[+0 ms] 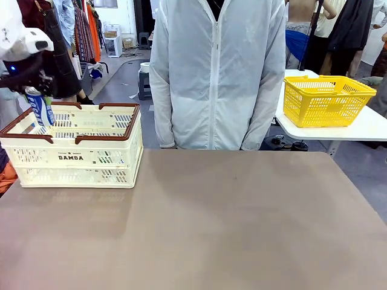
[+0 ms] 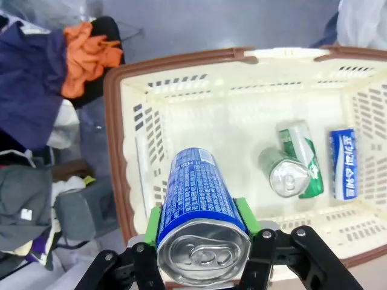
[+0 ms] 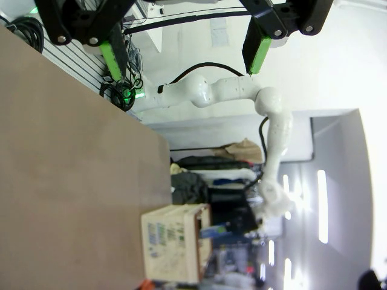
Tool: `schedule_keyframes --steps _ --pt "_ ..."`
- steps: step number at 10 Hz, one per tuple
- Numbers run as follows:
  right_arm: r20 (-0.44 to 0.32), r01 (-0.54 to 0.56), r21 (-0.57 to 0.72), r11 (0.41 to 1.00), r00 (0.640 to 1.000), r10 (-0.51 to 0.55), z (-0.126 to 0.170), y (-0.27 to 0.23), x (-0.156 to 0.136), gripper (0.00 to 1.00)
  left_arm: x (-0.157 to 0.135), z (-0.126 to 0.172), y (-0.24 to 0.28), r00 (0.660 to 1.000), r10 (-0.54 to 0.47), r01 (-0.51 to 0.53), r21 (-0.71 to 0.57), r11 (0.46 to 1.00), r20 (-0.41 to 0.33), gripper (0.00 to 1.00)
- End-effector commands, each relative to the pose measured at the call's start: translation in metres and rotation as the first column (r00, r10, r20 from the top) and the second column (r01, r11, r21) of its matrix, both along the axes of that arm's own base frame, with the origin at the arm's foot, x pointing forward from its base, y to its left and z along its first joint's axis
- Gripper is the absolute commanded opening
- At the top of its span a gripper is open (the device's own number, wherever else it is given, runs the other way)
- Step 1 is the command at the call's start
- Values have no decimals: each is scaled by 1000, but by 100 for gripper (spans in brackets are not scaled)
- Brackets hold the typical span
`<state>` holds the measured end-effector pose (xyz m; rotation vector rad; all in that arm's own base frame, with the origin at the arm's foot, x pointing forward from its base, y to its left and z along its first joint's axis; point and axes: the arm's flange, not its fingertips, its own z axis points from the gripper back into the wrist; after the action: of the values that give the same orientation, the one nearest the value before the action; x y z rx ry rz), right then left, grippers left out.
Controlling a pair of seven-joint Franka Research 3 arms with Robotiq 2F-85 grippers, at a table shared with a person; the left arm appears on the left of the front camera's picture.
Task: Place the drinks into the Shopping basket.
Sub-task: Pick up one drink and place it into the Shopping basket.
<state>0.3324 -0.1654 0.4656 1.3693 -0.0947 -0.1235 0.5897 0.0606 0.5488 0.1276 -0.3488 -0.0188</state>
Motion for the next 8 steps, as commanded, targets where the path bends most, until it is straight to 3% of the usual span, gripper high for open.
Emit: schedule_keyframes --steps 1,3,4,8 --pt "-16 -5 1 1000 1000 5 4 0 -1 100 4 2 10 1000 -28 28 -33 999 7 0" --pt "-16 -5 1 1000 1000 5 4 0 -1 100 6 -12 14 999 -7 1 -147 989 -41 0" --pt "-16 -5 1 1000 1000 5 4 0 -1 100 6 -17 4 1000 -9 8 -30 1000 -24 0" --pt "-16 -5 1 1000 1000 5 4 0 -1 100 7 -24 5 999 -18 15 -57 998 -42 0"
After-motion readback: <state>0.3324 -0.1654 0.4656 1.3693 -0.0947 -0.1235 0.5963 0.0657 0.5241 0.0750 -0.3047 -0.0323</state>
